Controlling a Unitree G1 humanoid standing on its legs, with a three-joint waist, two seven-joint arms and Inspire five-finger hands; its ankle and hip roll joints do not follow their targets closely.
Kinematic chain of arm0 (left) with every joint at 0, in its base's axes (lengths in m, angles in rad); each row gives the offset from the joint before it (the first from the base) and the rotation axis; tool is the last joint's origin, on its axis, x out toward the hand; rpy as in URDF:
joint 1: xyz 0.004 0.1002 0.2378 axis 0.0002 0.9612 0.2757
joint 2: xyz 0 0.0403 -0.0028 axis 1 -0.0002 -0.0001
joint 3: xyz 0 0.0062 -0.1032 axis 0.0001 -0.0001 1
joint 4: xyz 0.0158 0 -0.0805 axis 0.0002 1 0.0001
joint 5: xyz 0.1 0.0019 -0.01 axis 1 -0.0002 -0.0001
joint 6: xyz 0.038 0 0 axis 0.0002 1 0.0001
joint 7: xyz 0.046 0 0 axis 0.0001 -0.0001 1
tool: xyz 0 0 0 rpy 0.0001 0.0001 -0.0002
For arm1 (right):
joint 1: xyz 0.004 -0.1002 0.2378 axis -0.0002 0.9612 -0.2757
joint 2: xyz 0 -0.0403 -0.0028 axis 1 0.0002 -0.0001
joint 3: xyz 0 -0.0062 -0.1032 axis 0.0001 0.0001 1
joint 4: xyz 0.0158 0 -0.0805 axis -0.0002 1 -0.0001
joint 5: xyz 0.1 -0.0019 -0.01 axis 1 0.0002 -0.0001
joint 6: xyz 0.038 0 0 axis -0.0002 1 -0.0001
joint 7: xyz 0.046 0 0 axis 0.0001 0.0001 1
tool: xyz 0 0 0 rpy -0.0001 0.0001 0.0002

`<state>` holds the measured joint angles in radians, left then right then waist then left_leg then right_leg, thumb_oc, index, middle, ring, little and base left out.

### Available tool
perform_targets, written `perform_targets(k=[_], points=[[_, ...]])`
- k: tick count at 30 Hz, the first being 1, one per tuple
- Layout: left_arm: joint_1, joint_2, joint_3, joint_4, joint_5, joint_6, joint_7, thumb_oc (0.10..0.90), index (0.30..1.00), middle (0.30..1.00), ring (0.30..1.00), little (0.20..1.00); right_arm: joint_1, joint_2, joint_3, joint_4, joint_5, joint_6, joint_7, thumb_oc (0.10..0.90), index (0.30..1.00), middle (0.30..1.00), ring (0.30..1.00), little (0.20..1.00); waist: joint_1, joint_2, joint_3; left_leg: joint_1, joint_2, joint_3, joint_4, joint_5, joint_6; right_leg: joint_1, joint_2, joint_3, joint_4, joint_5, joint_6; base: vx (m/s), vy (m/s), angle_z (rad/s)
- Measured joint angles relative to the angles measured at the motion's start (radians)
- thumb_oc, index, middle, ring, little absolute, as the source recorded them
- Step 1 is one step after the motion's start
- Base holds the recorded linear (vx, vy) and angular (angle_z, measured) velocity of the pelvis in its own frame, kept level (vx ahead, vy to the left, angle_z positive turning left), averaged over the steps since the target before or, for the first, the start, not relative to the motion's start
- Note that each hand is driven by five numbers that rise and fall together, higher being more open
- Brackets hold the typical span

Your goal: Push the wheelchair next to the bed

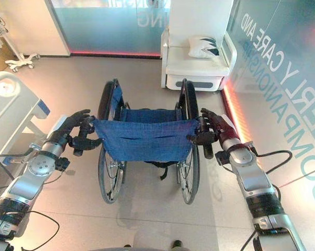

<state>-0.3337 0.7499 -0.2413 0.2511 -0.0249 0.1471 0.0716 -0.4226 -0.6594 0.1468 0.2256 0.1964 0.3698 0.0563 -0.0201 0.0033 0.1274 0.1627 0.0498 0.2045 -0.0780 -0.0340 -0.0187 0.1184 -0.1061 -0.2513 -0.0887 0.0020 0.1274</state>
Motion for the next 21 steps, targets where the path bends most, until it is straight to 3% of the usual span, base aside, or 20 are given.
perform_targets(k=[8,12,16,18,21], points=[[-0.192,0.008,-0.101,0.099,0.074,0.142,-0.079,0.8,0.9,0.9,0.9,0.9,-0.125,-0.001,0.069,0.056,-0.004,0.12,-0.038,0.8,0.9,0.9,0.9,0.9,0.002,0.004,0.0,0.0,0.0,-0.002,0.0,0.0,0.0,0.001,0.0,0.0,0.0,0.0,0.0,0.0,0.0,0.0],[-0.315,0.008,-0.148,0.171,0.143,0.253,-0.189,0.8,0.9,0.9,0.9,0.9,-0.206,-0.001,0.142,0.066,-0.082,0.196,-0.038,0.8,0.9,0.9,0.9,0.9,-0.005,0.012,0.001,0.0,0.0,-0.002,0.0,0.0,0.0,0.001,0.0,0.0,0.0,0.0,0.0,0.0,0.0,0.0],[-0.418,0.008,-0.188,0.252,0.185,0.324,-0.316,0.8,0.9,0.9,0.9,0.9,-0.262,0.001,0.191,0.089,-0.169,0.23,0.027,0.8,0.9,0.9,0.9,0.9,-0.016,0.018,0.001,-0.001,0.0,-0.002,0.0,0.0,0.0,0.0,0.0,0.001,0.0,0.0,-0.001,0.0,0.0,0.0],[-0.508,0.008,-0.243,0.346,0.21,0.39,-0.393,0.8,0.9,0.9,0.9,0.9,-0.337,0.0,0.253,0.128,-0.238,0.27,0.107,0.8,0.9,0.9,0.9,0.9,-0.018,0.021,0.001,-0.001,0.0,-0.001,0.001,0.0,0.0,0.0,0.001,0.001,0.0,0.0,-0.001,0.03,-0.01,-0.01],[-0.53,0.008,-0.253,0.426,0.207,0.456,-0.455,0.8,0.9,0.9,0.9,0.9,-0.368,0.001,0.264,0.153,-0.238,0.29,0.143,0.8,0.9,0.9,0.9,0.9,-0.019,0.024,0.001,0.0,0.0,0.0,0.001,0.0,0.0,0.0,0.001,0.002,0.0,0.0,-0.001,0.05,-0.011,-0.01]])
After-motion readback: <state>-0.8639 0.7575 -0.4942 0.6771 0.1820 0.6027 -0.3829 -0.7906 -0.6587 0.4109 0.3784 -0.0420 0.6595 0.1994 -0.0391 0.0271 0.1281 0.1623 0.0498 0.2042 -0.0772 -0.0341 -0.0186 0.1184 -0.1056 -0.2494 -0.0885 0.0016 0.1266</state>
